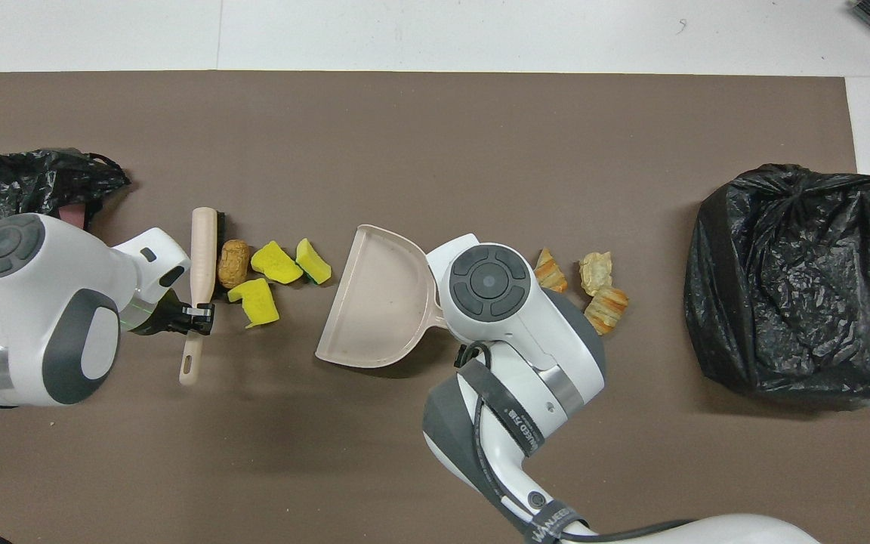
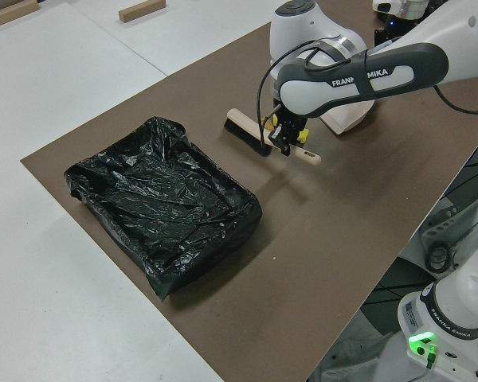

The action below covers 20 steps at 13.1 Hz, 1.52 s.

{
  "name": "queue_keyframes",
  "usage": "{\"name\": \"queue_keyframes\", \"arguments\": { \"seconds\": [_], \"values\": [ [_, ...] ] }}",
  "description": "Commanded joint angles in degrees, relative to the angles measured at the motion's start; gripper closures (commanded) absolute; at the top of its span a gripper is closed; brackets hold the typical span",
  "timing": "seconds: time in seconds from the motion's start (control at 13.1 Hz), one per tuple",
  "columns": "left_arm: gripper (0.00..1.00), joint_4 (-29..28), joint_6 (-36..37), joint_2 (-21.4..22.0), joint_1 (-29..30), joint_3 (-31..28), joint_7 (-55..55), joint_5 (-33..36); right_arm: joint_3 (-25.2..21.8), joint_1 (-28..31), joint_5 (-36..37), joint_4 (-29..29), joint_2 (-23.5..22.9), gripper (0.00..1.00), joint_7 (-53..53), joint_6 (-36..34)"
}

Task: Sweep and dump trash in bin
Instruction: 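Sweep the sponges and bread roll into the dustpan with the left gripper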

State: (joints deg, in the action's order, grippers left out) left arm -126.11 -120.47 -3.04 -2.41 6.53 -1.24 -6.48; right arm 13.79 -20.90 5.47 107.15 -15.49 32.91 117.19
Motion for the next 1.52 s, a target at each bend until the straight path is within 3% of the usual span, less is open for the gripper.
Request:
{"name": "queue_keyframes", "arguments": {
  "seconds": [0.0,0.68,0.99,1.22,1.45],
  "values": [
    [1.0,0.43,0.06,-0.22,-4.61,-0.55,-0.52,-4.05,0.27,0.07,0.42,0.25,-0.07,1.0,-1.27,1.2],
    [1.0,1.22,-0.21,0.75,-22.02,-0.29,-8.06,-14.0,0.27,0.42,0.42,0.34,-0.07,1.0,-0.66,1.11],
    [1.0,5.42,1.72,0.75,-19.93,-0.81,-8.69,-14.18,0.27,0.69,0.69,0.34,-0.15,1.0,0.75,1.28],
    [1.0,12.45,6.9,1.1,-16.24,-1.08,-11.76,-14.44,0.27,0.77,0.77,0.34,-0.16,1.0,1.45,1.2],
    [1.0,13.17,7.61,1.63,-12.89,-1.16,-11.77,-14.01,0.18,0.86,0.86,0.17,-0.24,1.0,1.55,0.93]
  ]
}}
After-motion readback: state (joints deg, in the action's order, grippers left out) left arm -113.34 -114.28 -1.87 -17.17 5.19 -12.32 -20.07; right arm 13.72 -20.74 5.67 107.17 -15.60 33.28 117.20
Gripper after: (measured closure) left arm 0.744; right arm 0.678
